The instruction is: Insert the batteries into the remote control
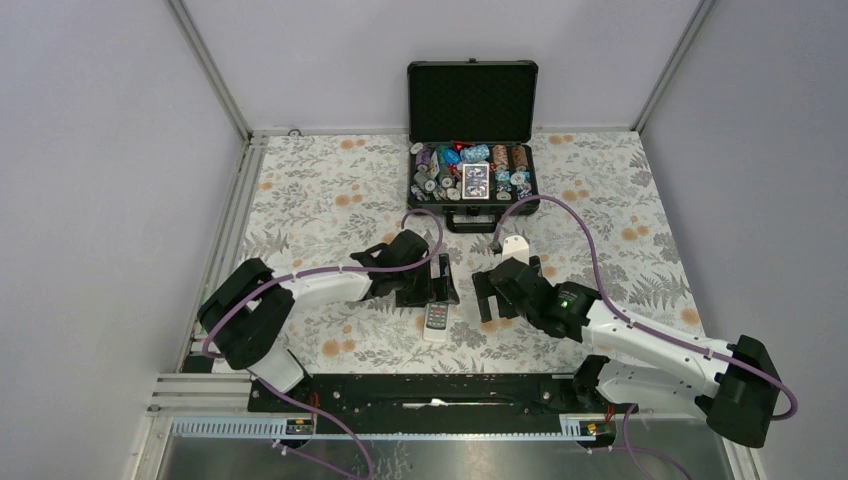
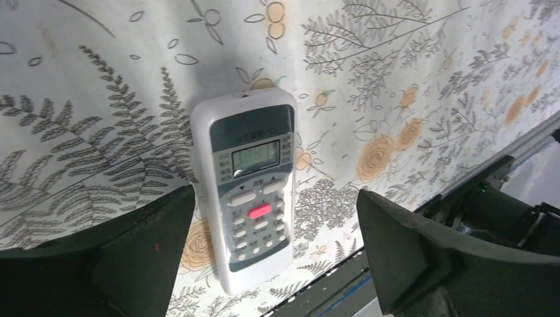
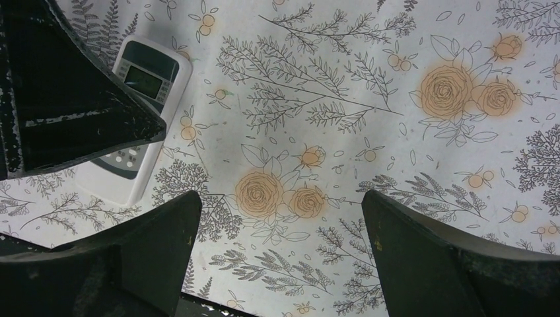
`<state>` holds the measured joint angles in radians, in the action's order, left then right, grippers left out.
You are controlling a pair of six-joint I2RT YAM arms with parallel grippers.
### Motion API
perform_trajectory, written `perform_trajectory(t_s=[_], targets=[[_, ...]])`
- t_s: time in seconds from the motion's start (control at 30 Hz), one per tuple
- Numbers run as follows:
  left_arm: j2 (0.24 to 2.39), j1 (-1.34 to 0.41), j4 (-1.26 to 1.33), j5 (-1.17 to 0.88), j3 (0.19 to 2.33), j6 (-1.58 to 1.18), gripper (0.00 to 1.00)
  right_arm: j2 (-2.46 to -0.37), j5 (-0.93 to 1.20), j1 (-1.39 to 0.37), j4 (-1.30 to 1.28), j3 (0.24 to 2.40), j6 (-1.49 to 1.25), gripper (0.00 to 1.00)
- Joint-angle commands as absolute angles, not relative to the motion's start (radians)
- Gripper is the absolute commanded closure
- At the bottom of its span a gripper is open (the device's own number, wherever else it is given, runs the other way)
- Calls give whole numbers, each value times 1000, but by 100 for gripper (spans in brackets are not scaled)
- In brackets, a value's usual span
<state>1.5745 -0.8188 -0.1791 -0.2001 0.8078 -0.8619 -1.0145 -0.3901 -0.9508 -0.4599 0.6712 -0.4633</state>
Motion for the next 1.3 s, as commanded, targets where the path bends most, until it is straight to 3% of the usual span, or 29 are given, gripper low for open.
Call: perform_trajectory(t_s=[0.0,0.7,1.0,1.27], targets=[[1565,-823,-165,-181,827,-838,1,-1011,-382,-948,-431,709,-462,0],[1133,-824,-228,-9,720,-658,1,-899,-617,-948,-432,752,-676,0],[901,-823,-171,145,592,-650,1,-835,-503,-948,-339,706,-546,0],[862,-824,-161,170,567,-643,1,-768,-482,-948,-315,671,-508,0]])
